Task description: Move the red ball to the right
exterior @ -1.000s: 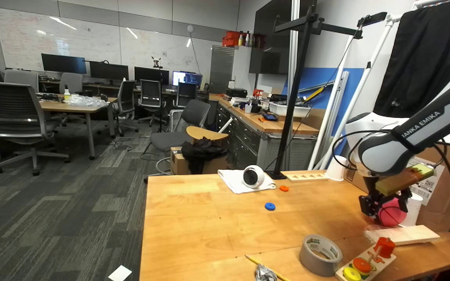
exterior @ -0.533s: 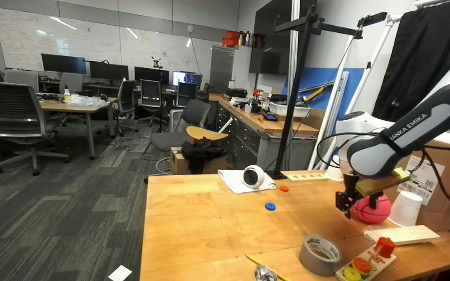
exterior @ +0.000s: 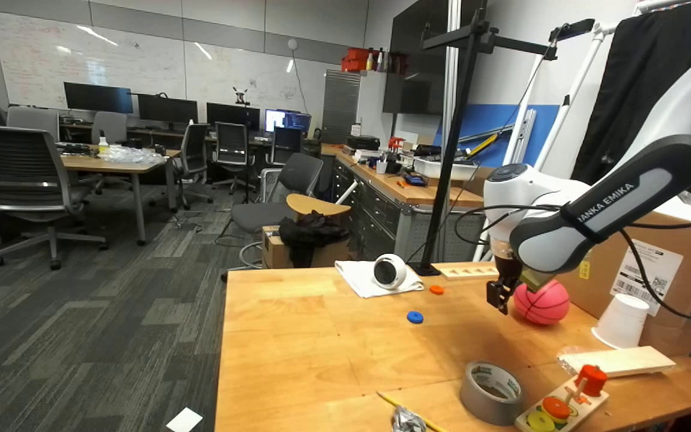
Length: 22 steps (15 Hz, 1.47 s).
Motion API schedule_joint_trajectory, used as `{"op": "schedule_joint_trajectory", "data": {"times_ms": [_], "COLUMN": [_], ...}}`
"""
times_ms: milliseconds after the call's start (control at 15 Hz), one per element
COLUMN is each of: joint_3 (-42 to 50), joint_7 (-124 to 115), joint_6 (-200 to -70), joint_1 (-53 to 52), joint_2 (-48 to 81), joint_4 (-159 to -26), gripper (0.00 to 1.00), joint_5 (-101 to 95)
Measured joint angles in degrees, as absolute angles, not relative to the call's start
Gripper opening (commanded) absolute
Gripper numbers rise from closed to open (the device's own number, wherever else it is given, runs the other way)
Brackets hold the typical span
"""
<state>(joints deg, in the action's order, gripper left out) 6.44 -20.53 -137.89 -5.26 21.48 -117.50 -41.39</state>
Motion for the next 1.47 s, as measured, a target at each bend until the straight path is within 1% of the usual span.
{"op": "schedule_joint_trajectory", "data": {"times_ms": [200,400,733,1200,1467], "joint_3": [8.18,8.92,7.14,-0.88,-1.88], "joint_7": [-20.15,-20.12,-20.74,-19.66,-19.36], "joint_6": [-135.34,-135.51,-139.87,-148.2,-149.06], "joint_1": [-5.12,-3.05,-2.66,-3.53,-4.07], "joint_2": [23.02,22.47,18.05,11.45,10.15], "joint_4": [-115.35,-115.5,-121.36,-133.68,-135.79], "gripper": [1.0,1.0,1.0,1.0,1.0], "joint_5": [-48.83,-50.93,-51.94,-40.69,-38.65]}}
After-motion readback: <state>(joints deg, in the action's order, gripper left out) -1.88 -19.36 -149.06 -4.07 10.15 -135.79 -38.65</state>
